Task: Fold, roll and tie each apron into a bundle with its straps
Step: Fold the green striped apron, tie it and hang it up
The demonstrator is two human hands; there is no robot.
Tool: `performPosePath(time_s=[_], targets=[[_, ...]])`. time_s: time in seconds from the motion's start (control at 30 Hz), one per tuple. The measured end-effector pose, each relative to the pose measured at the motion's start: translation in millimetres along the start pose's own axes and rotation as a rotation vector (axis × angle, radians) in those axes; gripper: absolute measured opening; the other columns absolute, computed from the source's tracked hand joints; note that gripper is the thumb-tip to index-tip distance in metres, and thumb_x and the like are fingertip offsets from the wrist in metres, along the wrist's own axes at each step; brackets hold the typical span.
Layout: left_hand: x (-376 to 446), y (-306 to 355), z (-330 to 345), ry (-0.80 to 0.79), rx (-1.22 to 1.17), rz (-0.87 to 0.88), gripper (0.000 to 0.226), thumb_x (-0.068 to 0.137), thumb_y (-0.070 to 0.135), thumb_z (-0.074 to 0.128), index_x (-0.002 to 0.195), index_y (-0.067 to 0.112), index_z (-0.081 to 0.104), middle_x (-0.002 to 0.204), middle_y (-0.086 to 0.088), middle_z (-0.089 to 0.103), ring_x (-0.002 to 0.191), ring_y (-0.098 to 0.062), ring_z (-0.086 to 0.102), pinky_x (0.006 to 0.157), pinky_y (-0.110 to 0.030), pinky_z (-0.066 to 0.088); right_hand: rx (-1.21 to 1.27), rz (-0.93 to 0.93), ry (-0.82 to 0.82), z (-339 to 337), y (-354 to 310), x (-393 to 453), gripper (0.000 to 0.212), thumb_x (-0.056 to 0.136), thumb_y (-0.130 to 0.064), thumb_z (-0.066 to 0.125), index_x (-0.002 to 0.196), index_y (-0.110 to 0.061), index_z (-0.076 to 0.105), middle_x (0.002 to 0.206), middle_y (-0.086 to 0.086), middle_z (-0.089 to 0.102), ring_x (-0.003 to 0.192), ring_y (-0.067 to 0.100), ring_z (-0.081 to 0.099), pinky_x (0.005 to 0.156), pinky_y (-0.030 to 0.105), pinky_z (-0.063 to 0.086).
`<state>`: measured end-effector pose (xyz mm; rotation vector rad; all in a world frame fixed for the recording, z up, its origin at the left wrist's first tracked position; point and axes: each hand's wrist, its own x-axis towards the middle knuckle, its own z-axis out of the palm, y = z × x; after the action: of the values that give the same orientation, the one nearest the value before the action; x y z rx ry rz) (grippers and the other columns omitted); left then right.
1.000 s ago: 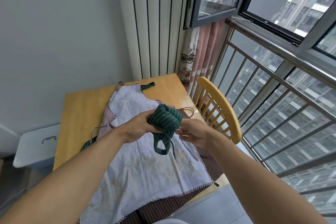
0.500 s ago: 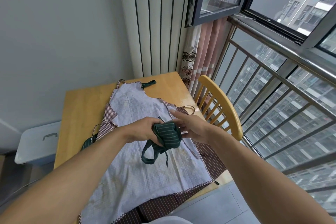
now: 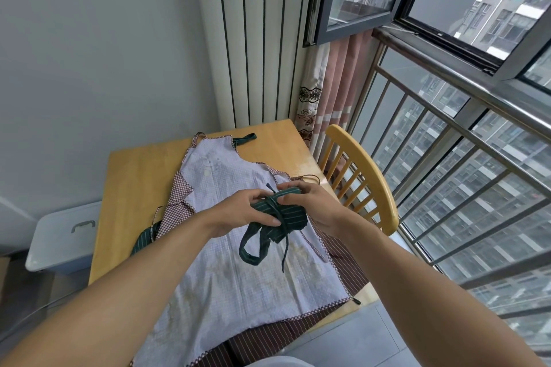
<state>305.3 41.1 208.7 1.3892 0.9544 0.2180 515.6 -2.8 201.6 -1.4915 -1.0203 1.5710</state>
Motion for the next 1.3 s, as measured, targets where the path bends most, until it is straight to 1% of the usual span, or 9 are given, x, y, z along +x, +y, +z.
performPosePath(time_s=[0.2, 0.37, 0.53, 0.6, 0.67, 0.8, 0.97, 1.13, 1.3], targets=[[-4.6, 2.7, 8.7, -0.008, -0.071, 0.012, 0.034, 0.092, 0.028, 0.073, 0.125, 0.021, 0.067, 0.116, -0.009, 0.075, 0.107, -0.024, 0.072, 0.098, -0.043, 0.056, -0.081, 0.011, -0.005, 0.8, -3.1, -1.7, 0.044, 0.079, -0.025, 0.082, 0.117, -0.017, 0.062, 0.114, 0.017, 0.070, 0.112, 0.040, 0.067, 0.100, 0.056, 0.053], [-3.4, 1.0, 12.5, 0.057, -0.118, 0.039, 0.031, 0.097, 0.027, 0.069, 0.127, 0.026, 0.066, 0.117, -0.011, 0.074, 0.106, -0.025, 0.073, 0.096, -0.044, 0.058, -0.009, 0.032, 0.044, 4.0, -0.5, -1.9, 0.072, 0.064, -0.046, 0.093, 0.119, -0.012, 0.059, 0.112, 0.017, 0.073, 0.104, 0.035, 0.072, 0.097, 0.055, 0.056], [-0.1, -1.0, 10.7, 0.160, -0.269, 0.058, 0.028, 0.099, 0.028, 0.065, 0.126, 0.020, 0.067, 0.117, -0.013, 0.074, 0.106, -0.027, 0.072, 0.084, -0.037, 0.059, 0.093, 0.105, -0.029, -5.1, 11.1, -7.5, 0.077, 0.071, -0.054, 0.085, 0.134, -0.023, 0.052, 0.129, 0.009, 0.066, 0.117, 0.026, 0.066, 0.102, 0.049, 0.054], [2.4, -3.0, 7.7, 0.222, -0.327, 0.057, 0.026, 0.098, 0.027, 0.066, 0.123, 0.019, 0.067, 0.116, -0.015, 0.074, 0.102, -0.026, 0.073, 0.078, -0.033, 0.058, -0.007, 0.179, -0.116, -5.3, 16.9, -14.1, 0.060, 0.078, -0.050, 0.081, 0.124, -0.024, 0.055, 0.122, 0.009, 0.070, 0.112, 0.025, 0.068, 0.102, 0.047, 0.054], [5.4, -6.7, 5.4, 0.260, -0.336, 0.055, 0.024, 0.098, 0.027, 0.067, 0.120, 0.019, 0.068, 0.115, -0.015, 0.074, 0.102, -0.025, 0.074, 0.079, -0.034, 0.060, -0.106, 0.199, -0.136, -5.1, 20.4, -19.4, 0.040, 0.081, -0.042, 0.078, 0.107, -0.016, 0.064, 0.100, 0.010, 0.075, 0.092, 0.023, 0.072, 0.096, 0.043, 0.058], [5.3, -17.1, -0.4, 0.214, -0.305, 0.016, 0.031, 0.094, 0.023, 0.071, 0.123, 0.013, 0.068, 0.114, -0.017, 0.075, 0.109, -0.031, 0.071, 0.096, -0.045, 0.058, -0.102, 0.083, -0.163, -7.2, 9.8, -27.8, 0.032, 0.085, -0.040, 0.071, 0.093, -0.009, 0.071, 0.073, 0.006, 0.067, 0.066, 0.016, 0.060, 0.068, 0.029, 0.054], [-4.1, -22.4, 0.9, 0.035, -0.125, -0.051, 0.038, 0.087, 0.012, 0.079, 0.123, 0.015, 0.067, 0.113, -0.010, 0.076, 0.103, -0.025, 0.074, 0.087, -0.034, 0.060, 0.099, -0.135, 0.108, -12.6, -15.0, -23.0, 0.025, 0.099, -0.032, 0.062, 0.085, -0.014, 0.069, 0.085, 0.003, 0.069, 0.078, 0.018, 0.060, 0.073, 0.031, 0.050], [0.8, -31.5, 8.0, 0.040, 0.051, -0.092, 0.061, 0.079, 0.025, 0.088, 0.133, 0.027, 0.059, 0.119, -0.006, 0.073, 0.104, -0.022, 0.074, 0.099, -0.042, 0.057, 0.248, -0.188, 0.121, 2.6, -28.5, -23.5, 0.022, 0.107, -0.023, 0.050, 0.093, -0.009, 0.059, 0.112, 0.013, 0.076, 0.108, 0.026, 0.071, 0.091, 0.037, 0.056], [-2.5, -39.4, 2.5, 0.098, 0.032, -0.040, 0.029, 0.090, 0.014, 0.077, 0.118, 0.020, 0.074, 0.110, -0.001, 0.077, 0.104, -0.019, 0.073, 0.099, -0.038, 0.057, 0.473, -0.160, 0.245, 1.2, -36.2, -23.0, 0.021, 0.108, -0.021, 0.047, 0.101, -0.005, 0.059, 0.103, 0.016, 0.075, 0.103, 0.035, 0.073, 0.097, 0.046, 0.056]])
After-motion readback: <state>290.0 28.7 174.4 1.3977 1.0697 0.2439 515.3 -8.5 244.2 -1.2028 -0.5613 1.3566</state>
